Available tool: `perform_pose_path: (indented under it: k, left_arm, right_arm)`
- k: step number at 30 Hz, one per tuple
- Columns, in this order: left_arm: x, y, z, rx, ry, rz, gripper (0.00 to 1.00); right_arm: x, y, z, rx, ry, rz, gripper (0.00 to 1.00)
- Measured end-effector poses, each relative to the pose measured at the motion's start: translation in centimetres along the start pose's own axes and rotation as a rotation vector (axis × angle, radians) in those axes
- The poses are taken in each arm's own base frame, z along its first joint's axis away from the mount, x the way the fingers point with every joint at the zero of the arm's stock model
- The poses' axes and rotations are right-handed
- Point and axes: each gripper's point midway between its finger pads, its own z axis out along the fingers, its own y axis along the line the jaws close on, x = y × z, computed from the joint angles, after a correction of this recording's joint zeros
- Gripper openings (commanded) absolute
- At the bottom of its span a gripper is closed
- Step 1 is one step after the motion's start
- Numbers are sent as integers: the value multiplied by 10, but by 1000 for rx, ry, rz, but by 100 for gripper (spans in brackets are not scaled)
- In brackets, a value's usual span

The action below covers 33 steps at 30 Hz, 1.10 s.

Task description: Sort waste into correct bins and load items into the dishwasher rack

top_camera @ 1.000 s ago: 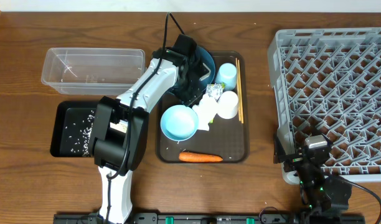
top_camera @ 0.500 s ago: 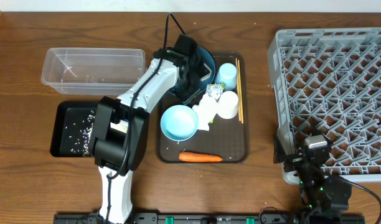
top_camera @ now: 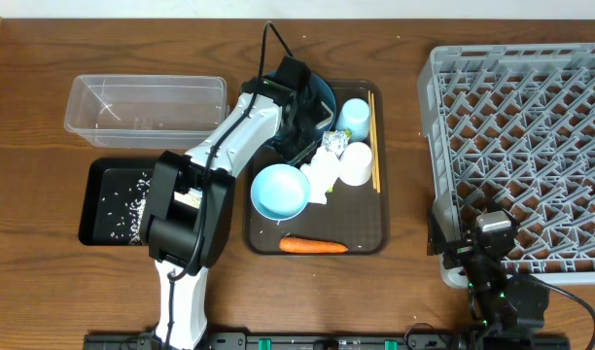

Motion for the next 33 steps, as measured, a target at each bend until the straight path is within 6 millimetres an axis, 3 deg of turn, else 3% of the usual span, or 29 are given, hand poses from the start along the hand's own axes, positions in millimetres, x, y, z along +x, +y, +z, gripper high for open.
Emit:
perform_pose_path:
  k: [10, 14, 18, 21, 24, 27, 33]
  left_arm:
    - [4, -1, 10, 11, 21, -3, 55]
    - [4, -1, 10, 10, 18, -6, 45]
    - [3, -1, 10, 13, 16, -1, 28]
    - [3, -3, 10, 19, 14, 2, 23]
    - [0, -5, 10, 24, 3, 8, 6]
    - [-9, -4, 9, 8, -21, 37, 6]
    - [-6, -2, 9, 3, -13, 21, 6]
  right_arm:
    - [0, 0, 0, 0, 0, 0, 99]
    - [0, 0, 0, 0, 0, 0, 99]
    - [0, 0, 0, 0, 0, 0, 99]
    - [0, 0, 0, 0, 0, 0, 99]
    - [0, 0, 0, 0, 0, 0, 99]
    - [0, 0, 0, 0, 0, 0, 99]
    - [0, 0, 0, 0, 0, 0, 99]
